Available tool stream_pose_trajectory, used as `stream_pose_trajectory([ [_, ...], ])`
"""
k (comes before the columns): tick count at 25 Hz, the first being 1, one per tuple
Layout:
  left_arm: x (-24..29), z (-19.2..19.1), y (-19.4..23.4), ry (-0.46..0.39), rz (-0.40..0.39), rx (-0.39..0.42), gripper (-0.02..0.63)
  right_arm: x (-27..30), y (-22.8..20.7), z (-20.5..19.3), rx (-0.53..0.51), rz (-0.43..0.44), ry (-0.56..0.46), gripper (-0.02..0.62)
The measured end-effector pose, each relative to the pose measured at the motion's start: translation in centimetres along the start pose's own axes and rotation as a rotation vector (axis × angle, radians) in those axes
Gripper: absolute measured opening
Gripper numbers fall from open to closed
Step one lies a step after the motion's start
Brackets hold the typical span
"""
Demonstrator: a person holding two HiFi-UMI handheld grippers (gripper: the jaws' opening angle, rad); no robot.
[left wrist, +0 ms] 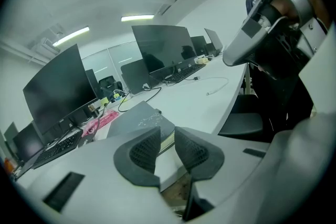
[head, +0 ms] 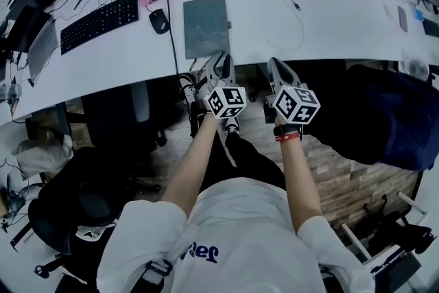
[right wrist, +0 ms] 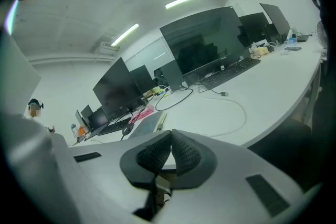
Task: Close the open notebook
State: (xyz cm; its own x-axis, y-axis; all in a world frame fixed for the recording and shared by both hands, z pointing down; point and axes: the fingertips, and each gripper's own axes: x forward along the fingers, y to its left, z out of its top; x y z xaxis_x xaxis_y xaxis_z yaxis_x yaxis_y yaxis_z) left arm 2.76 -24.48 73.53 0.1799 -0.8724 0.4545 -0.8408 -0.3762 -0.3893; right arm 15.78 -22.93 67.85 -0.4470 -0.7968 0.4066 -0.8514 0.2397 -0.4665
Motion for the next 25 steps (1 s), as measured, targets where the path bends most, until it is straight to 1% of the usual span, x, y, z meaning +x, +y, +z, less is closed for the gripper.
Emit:
stream_pose_trajectory([
  [5, -0.3, -0.1, -0.2, 0.022, -0.065, -0.067, 0.1, -0.2, 0.9, 0.2, -0.003, 0.008, 0.005, -0.002],
  [9, -0.7, 0.5, 0.4, 0.043, -0.116, -0.147, 0.104, -0.4, 1.9, 1.4, -0.006, 0.022, 0.004, -0.002],
  [12, -1.9, 1.2, 1.6, 0.053, -0.118, -0.221, 0.104, -0.8, 3.3, 2.5, -0.009, 0.035, 0.001, -0.002],
  [17, -4.1, 3.9, 4.3, 0.033, -0.118, -0.345, 0.104, -1.1, 5.8, 5.8, -0.036, 0.059, -0.03, -0.002],
  [20, -6.0, 5.9, 6.5, 0.005, -0.111, -0.416, 0.104, -1.4, 7.5, 7.9, -0.064, 0.074, -0.052, -0.002],
  [25, -9.7, 9.9, 10.8, -0.072, -0.088, -0.491, 0.098, -2.2, 10.4, 10.2, -0.152, 0.089, -0.057, -0.002],
])
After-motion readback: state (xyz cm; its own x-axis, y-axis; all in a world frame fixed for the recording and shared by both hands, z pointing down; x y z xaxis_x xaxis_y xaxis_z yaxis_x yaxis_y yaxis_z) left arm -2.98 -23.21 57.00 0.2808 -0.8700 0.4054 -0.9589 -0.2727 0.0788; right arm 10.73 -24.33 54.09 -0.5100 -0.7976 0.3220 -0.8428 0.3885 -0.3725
